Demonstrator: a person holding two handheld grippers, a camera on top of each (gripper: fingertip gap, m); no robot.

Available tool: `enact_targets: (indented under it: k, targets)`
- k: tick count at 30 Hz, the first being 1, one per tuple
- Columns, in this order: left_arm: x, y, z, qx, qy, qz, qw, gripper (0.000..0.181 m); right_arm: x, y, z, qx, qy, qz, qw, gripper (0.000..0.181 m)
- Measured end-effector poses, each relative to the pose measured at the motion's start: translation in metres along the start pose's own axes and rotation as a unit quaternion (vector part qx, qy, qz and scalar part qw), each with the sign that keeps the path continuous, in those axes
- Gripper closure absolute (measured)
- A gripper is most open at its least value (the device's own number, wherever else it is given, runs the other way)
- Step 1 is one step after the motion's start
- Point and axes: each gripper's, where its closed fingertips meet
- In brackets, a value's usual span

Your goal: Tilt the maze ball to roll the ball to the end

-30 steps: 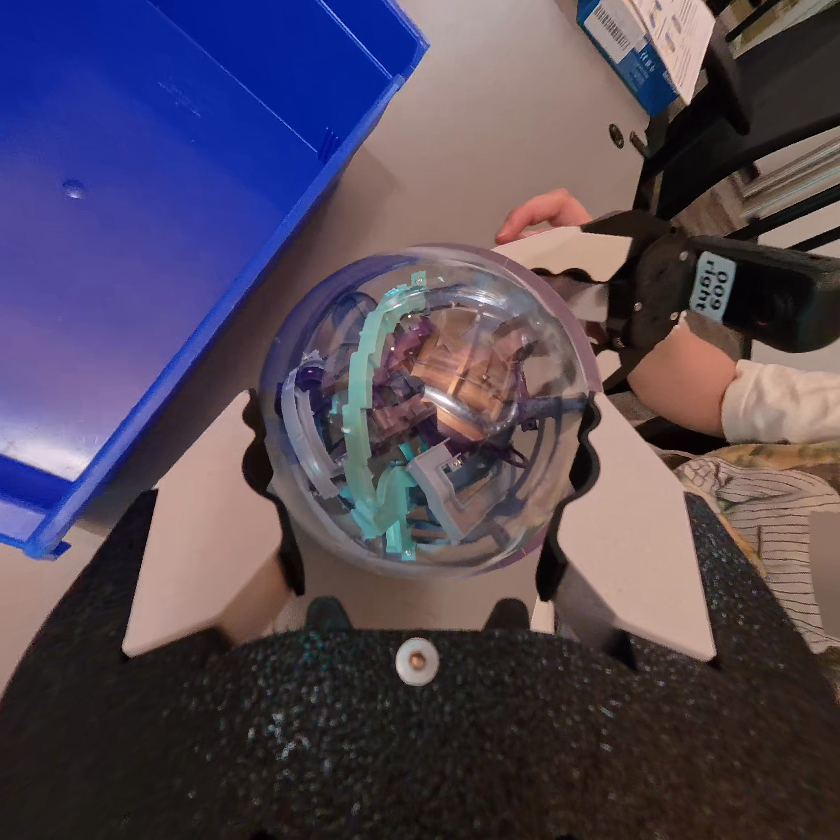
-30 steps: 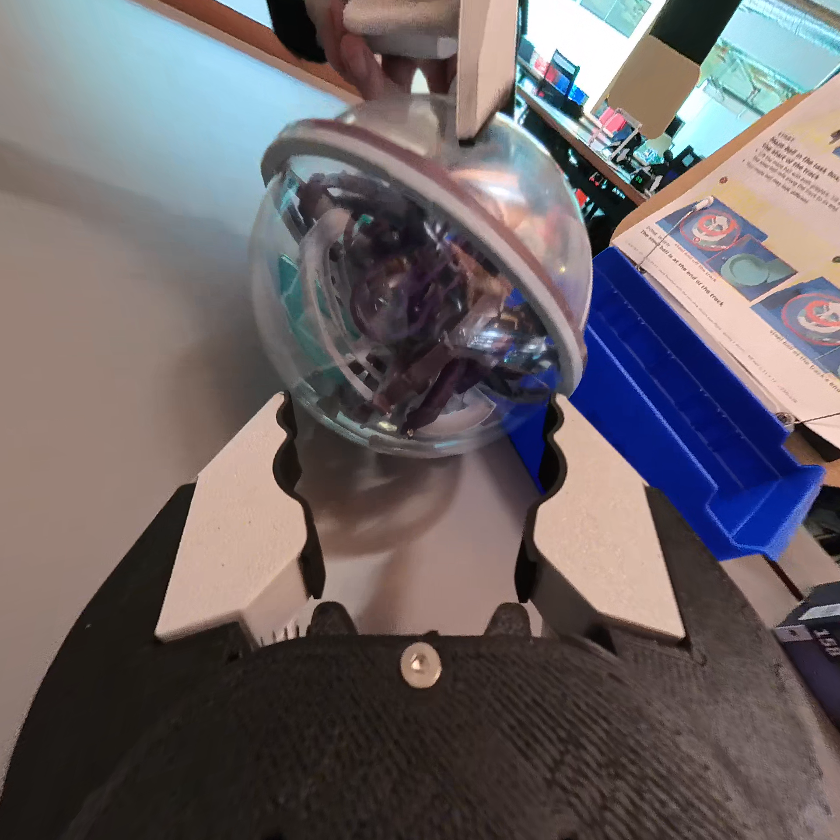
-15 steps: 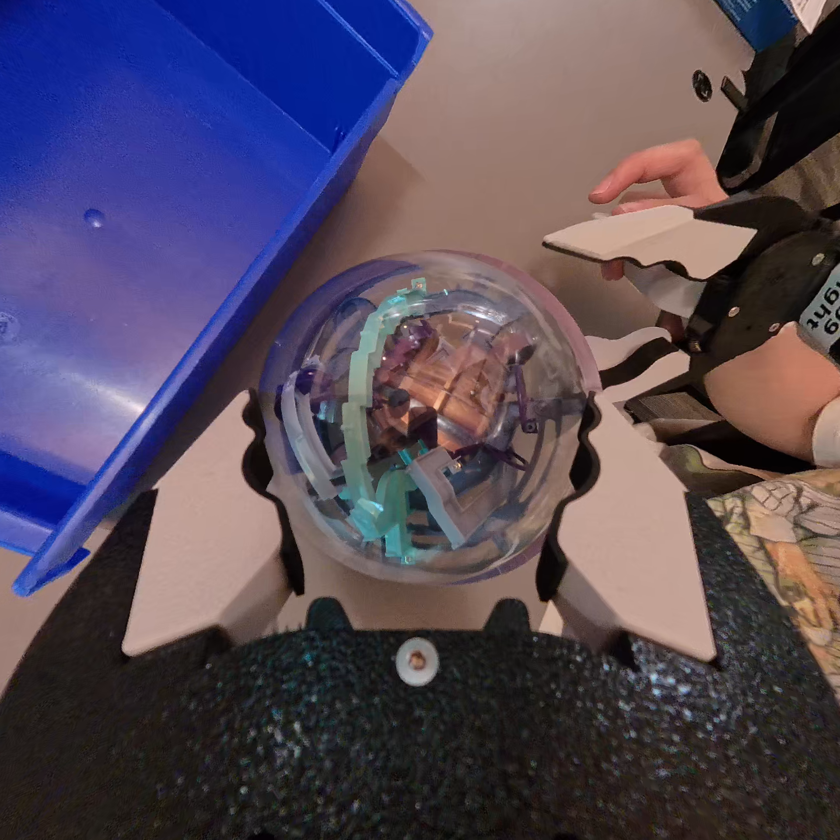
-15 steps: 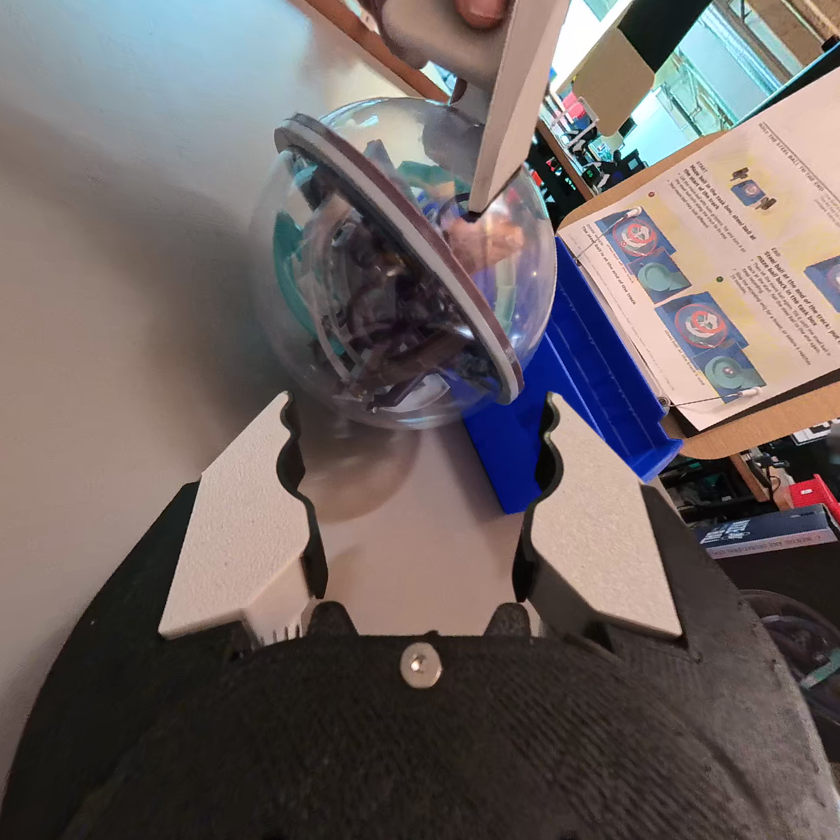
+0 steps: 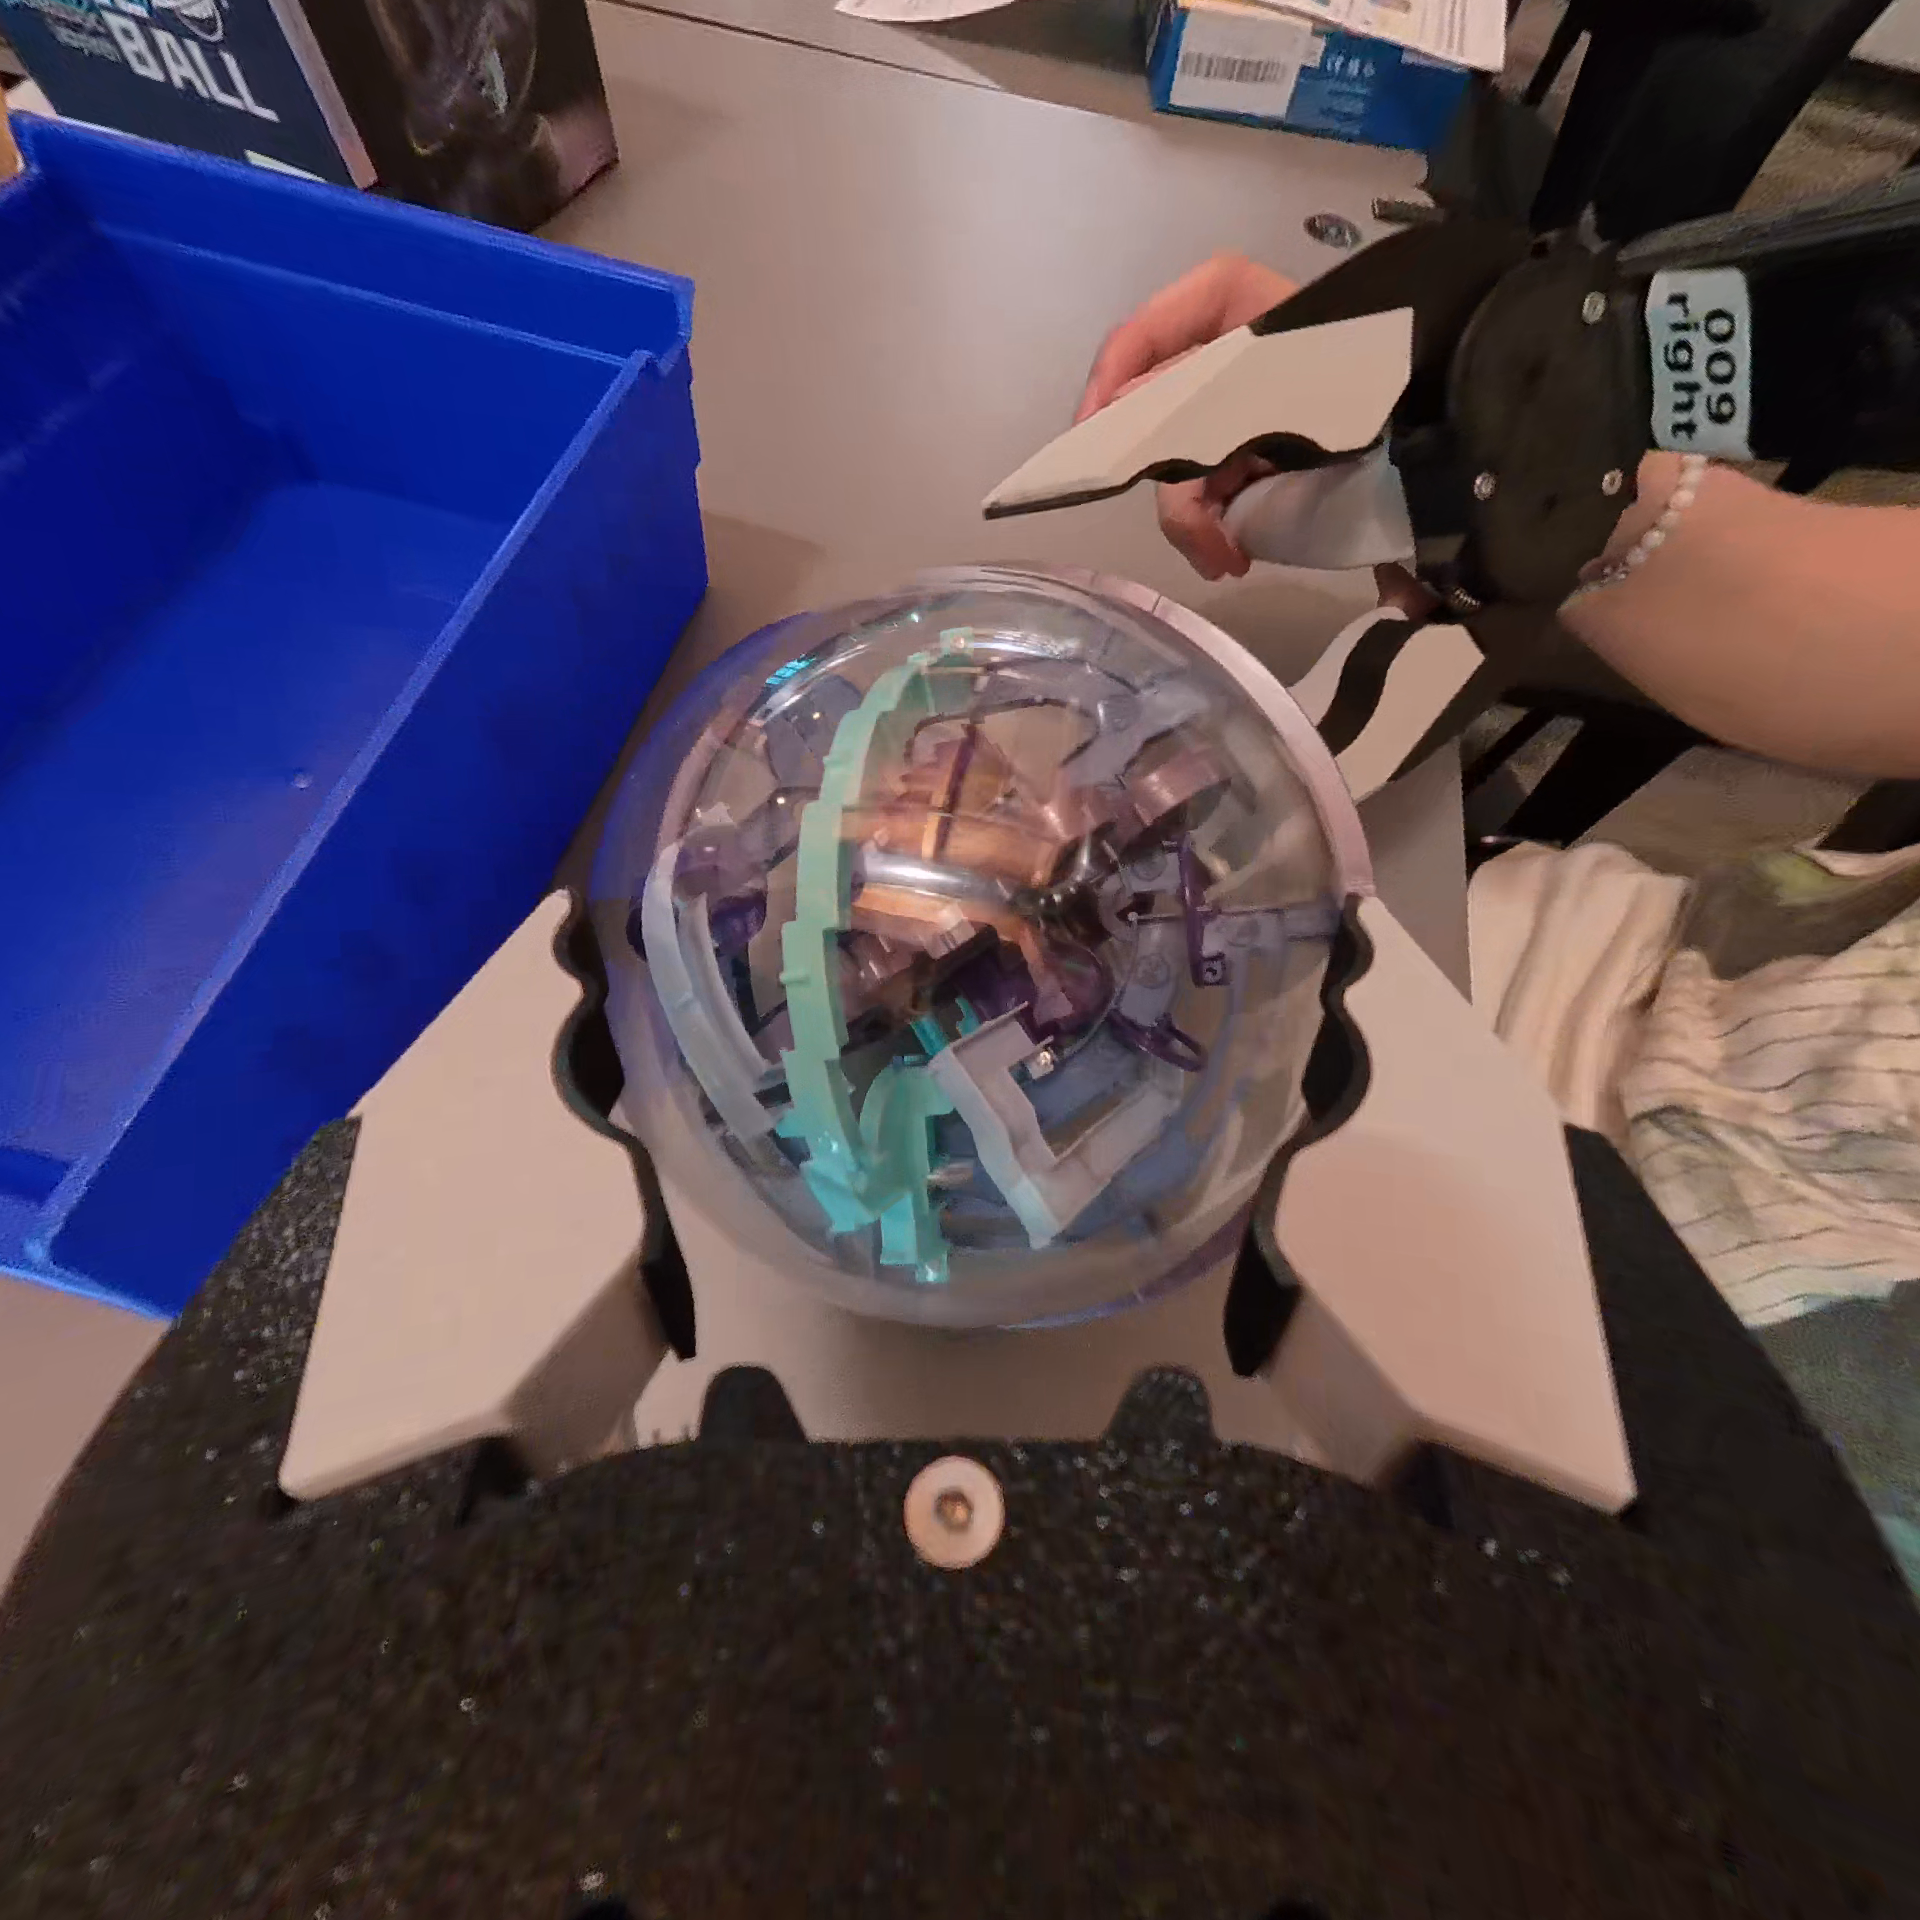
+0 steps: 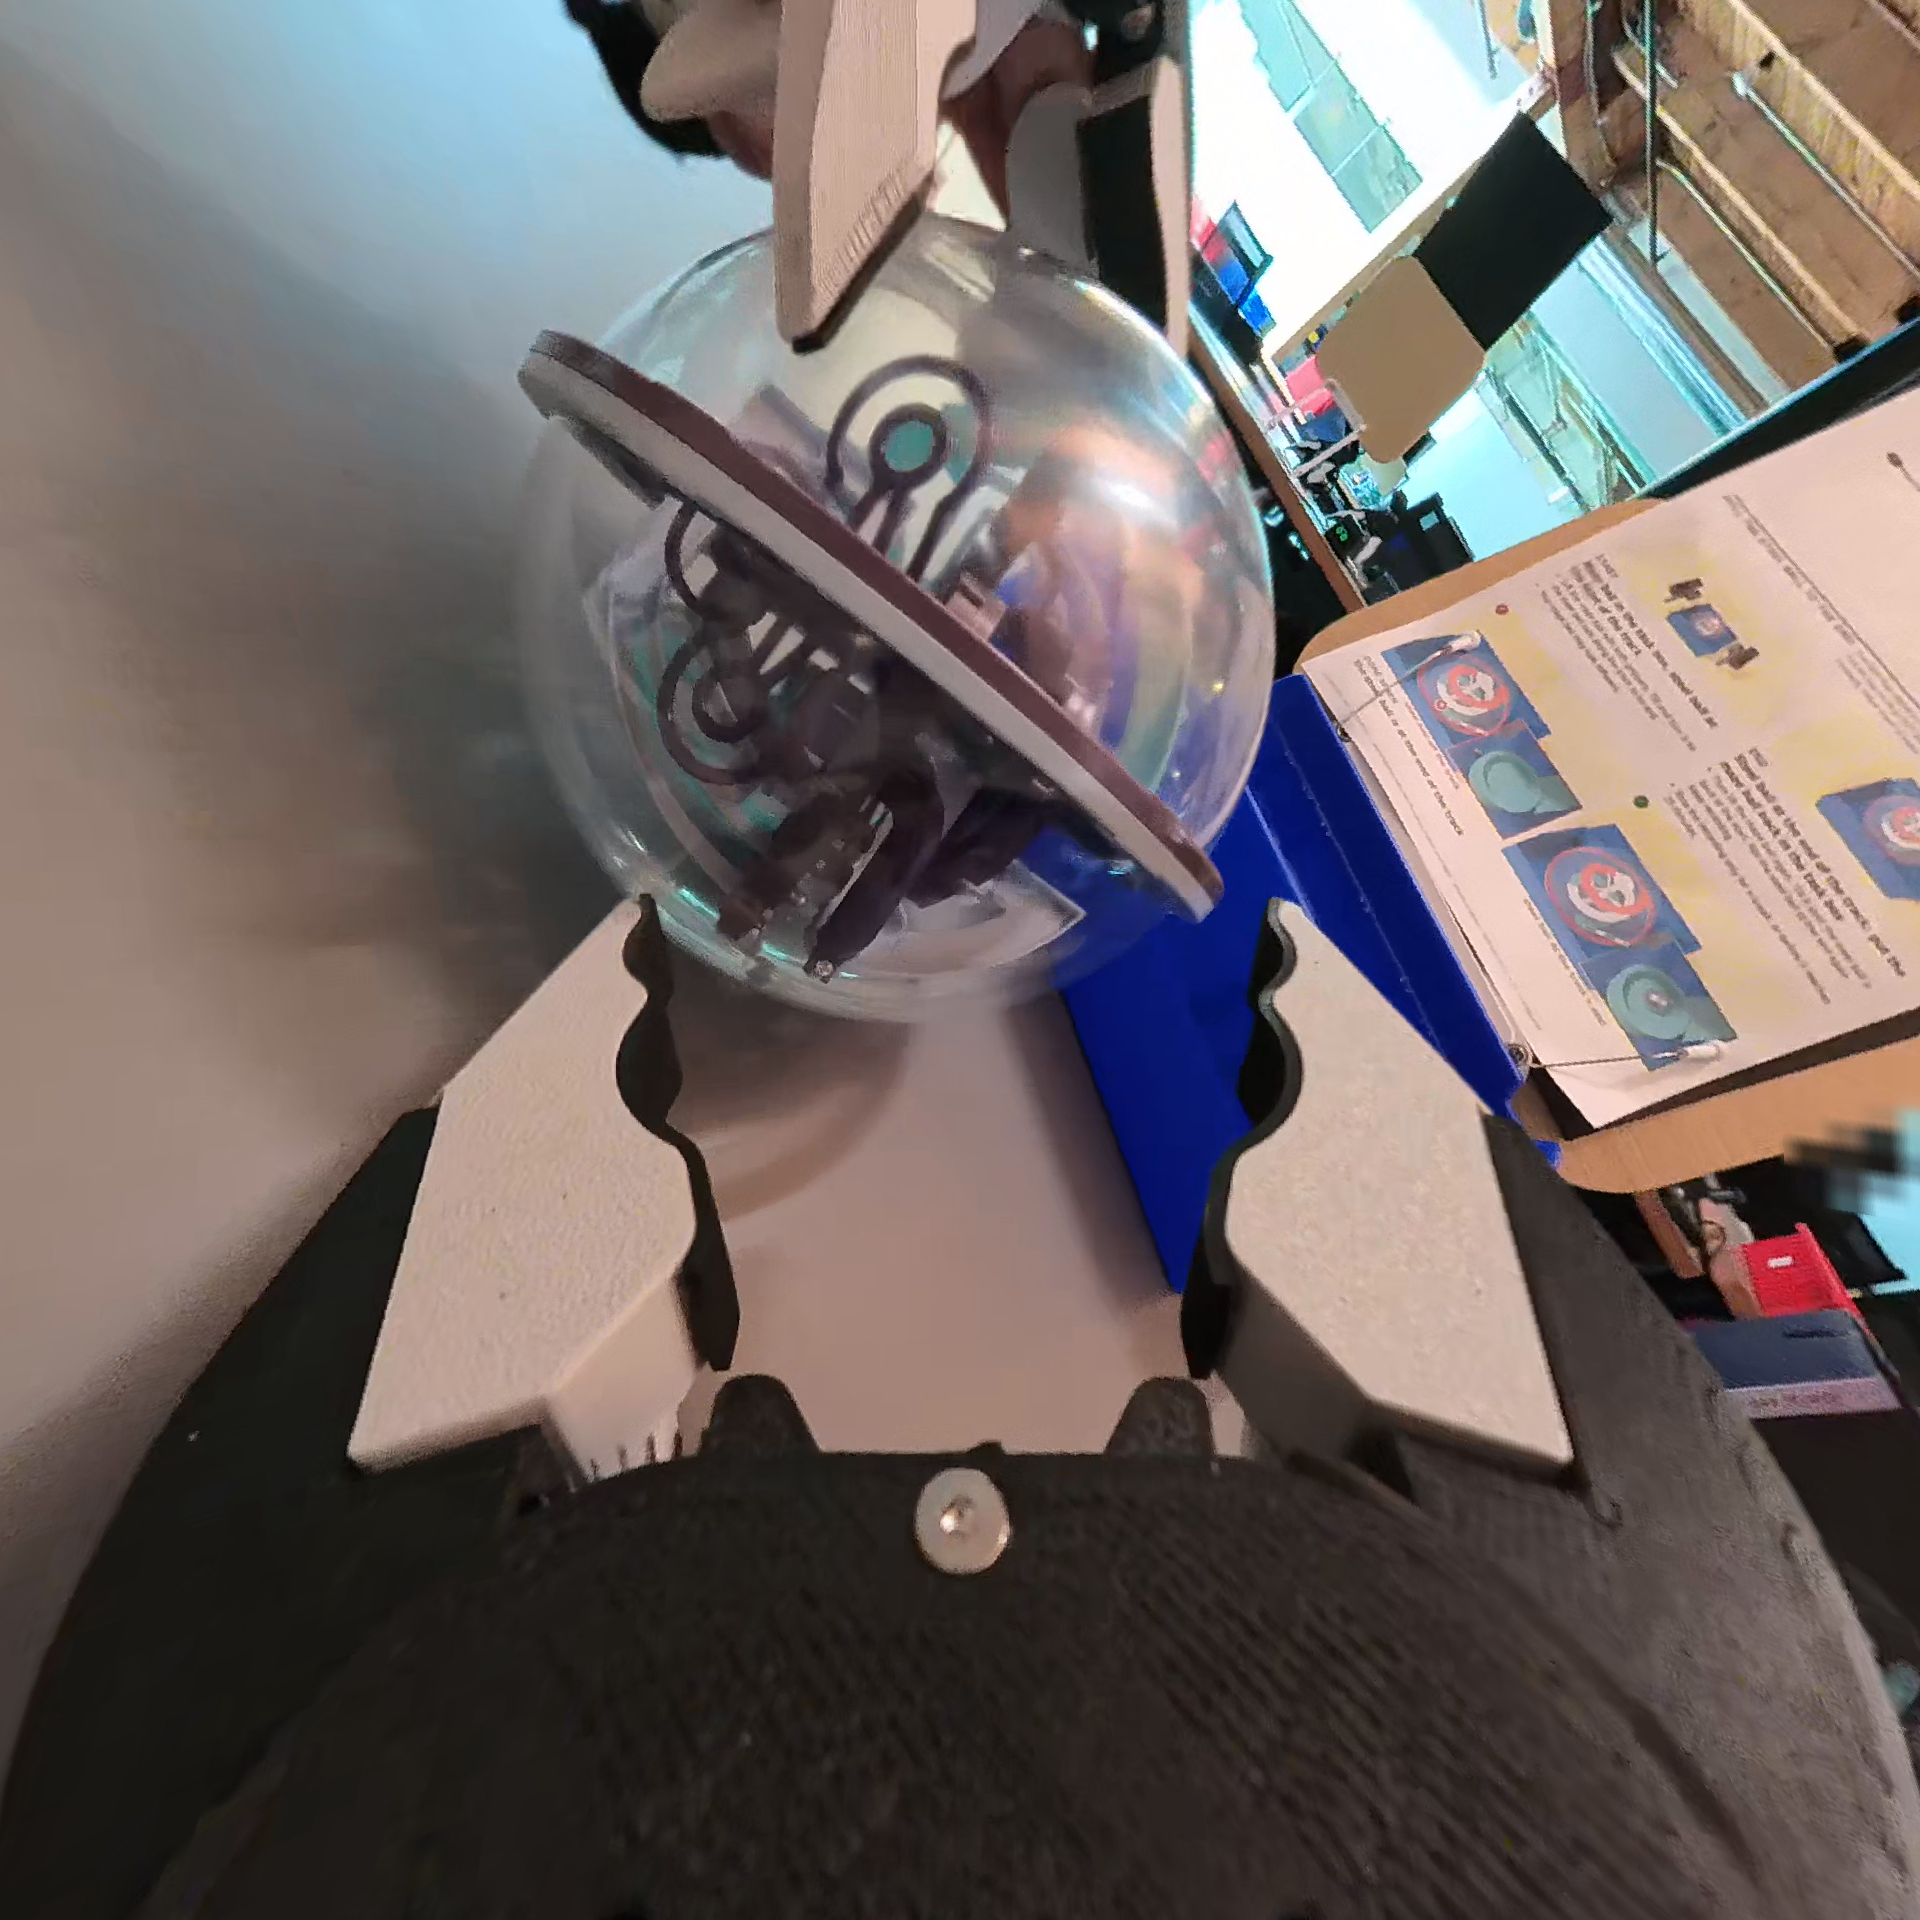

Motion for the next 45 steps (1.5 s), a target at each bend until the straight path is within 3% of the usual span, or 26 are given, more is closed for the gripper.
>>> enact_targets:
  k: [6,11,18,29,34,39,45]
  targets:
    - [0.003,0.006,-0.013,-0.097,0.032,-0.016,0.995,0.049,-0.003,0.002,0.007,-0.006,-0.014,0.042,0.999,0.073]
    - [-0.003,0.019,-0.036,-0.199,0.072,0.037,0.977,0.049,0.004,-0.015,0.014,-0.037,-0.037,0.075,0.996,0.081]
    - [-0.012,0.031,-0.060,-0.256,0.090,0.081,0.959,0.049,0.013,-0.040,0.018,-0.070,-0.056,0.056,0.994,0.088]
    - [0.000,0.036,-0.069,-0.249,0.156,0.052,0.954,0.049,0.008,-0.048,0.040,-0.102,-0.076,0.045,0.991,0.093]
    - [0.018,0.036,-0.068,-0.225,0.194,-0.025,0.954,0.049,0.000,-0.046,0.057,-0.117,-0.093,0.048,0.988,0.095]
    - [0.023,0.041,-0.076,-0.210,0.221,-0.049,0.951,0.049,-0.003,-0.050,0.066,-0.120,-0.112,0.035,0.986,0.095]
    - [0.021,0.051,-0.093,-0.163,0.220,-0.090,0.958,0.050,-0.003,-0.080,0.063,-0.137,-0.113,0.009,0.984,0.095]
Point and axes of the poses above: each gripper's, where its closed fingertips meet, z back along the fingers, y out of its top, x = y × z across the jaws, and after that the axes turned 6 degrees about y, right-handed
